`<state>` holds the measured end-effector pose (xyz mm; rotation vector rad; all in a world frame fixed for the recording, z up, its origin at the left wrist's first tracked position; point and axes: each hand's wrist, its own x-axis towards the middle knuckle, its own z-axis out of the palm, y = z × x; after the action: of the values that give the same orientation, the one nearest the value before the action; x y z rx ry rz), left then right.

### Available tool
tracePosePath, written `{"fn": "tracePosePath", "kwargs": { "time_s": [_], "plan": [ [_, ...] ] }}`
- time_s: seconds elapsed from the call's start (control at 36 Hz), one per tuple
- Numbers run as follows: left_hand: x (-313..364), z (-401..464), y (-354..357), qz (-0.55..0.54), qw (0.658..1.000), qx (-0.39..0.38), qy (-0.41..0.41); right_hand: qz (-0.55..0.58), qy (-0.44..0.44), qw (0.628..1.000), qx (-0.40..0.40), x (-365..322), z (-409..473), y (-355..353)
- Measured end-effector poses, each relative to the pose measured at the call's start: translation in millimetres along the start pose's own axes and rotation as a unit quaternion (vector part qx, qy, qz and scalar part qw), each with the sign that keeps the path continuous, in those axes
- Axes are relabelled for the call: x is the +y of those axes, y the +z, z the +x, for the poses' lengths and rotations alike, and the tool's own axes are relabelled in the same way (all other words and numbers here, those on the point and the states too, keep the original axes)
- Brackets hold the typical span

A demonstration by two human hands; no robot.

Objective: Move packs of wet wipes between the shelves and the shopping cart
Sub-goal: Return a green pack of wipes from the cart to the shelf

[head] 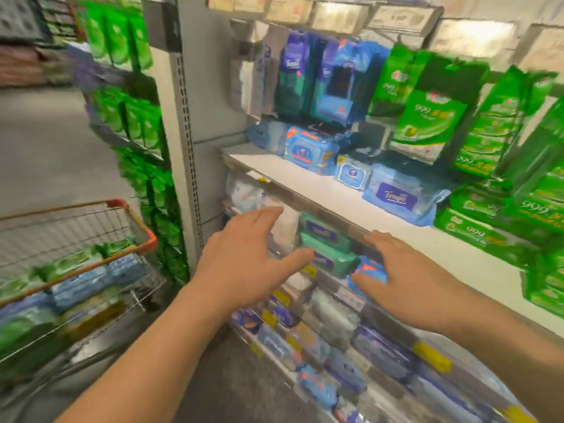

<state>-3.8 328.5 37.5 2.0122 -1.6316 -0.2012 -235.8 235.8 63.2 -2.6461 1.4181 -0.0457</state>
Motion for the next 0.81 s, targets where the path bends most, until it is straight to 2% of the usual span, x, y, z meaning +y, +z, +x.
{"fn": "tracePosePath", "kwargs": {
  "time_s": [0.22,0.42,0.64,0.81],
  "plan": [
    [-103.5,-79.4,-67.5,0.019,0.991,0.015,-0.13,-0.01,-0.103,0.994,-0.035,-122.8,28.7,21.1],
    [-175.9,-119.0,-106.9,0.006,0.969,0.062,-0.239,-0.02,-0.174,0.981,-0.081,-218.5,63.7,31.8],
    [-240.1,-123.9,-132.1,-0.004,0.933,0.096,-0.347,-0.021,-0.282,0.954,-0.097,-293.1,144.1,61.4],
    [-279.5,-100.3,-152.8,0.0,0.904,0.12,-0.411,-0.01,-0.319,0.938,-0.137,-340.4,204.8,66.8]
  ]
}}
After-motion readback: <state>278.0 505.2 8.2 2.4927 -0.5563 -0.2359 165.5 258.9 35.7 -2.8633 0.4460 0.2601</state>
